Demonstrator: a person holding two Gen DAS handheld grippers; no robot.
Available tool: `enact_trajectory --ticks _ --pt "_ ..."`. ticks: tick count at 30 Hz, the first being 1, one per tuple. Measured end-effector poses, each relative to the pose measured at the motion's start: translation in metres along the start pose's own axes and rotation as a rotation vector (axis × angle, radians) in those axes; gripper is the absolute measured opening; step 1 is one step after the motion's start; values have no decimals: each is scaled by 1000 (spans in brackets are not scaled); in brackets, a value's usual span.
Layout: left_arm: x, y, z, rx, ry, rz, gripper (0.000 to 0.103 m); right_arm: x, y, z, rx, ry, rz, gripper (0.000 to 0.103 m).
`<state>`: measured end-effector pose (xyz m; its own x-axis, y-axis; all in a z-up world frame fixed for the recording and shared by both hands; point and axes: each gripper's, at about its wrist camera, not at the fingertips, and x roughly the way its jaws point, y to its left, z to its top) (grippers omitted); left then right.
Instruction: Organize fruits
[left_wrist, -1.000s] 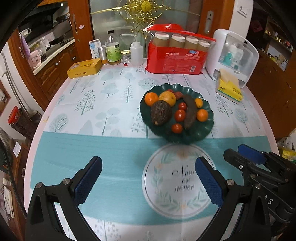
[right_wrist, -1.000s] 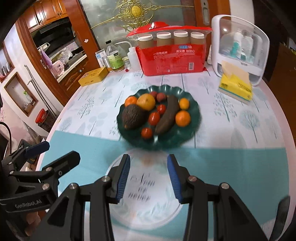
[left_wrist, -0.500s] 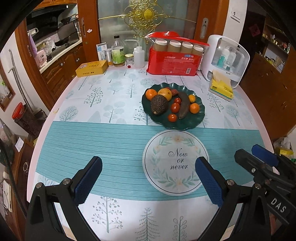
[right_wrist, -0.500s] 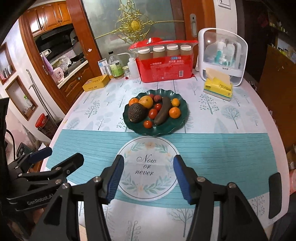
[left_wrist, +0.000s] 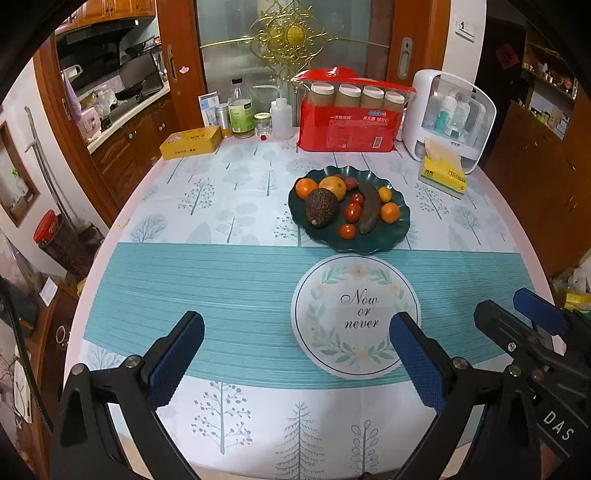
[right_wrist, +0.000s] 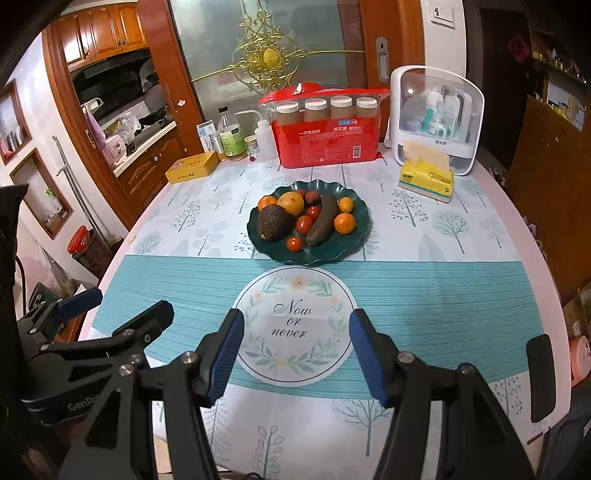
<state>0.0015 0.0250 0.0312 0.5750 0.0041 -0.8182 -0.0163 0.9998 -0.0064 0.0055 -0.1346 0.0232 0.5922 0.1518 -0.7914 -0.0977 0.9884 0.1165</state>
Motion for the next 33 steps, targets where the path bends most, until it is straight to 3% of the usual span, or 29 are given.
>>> enact_trajectory --ticks 33 --pt "-1 -4 -9 3 10 -2 100 -3 -8 -9 23 15 0 60"
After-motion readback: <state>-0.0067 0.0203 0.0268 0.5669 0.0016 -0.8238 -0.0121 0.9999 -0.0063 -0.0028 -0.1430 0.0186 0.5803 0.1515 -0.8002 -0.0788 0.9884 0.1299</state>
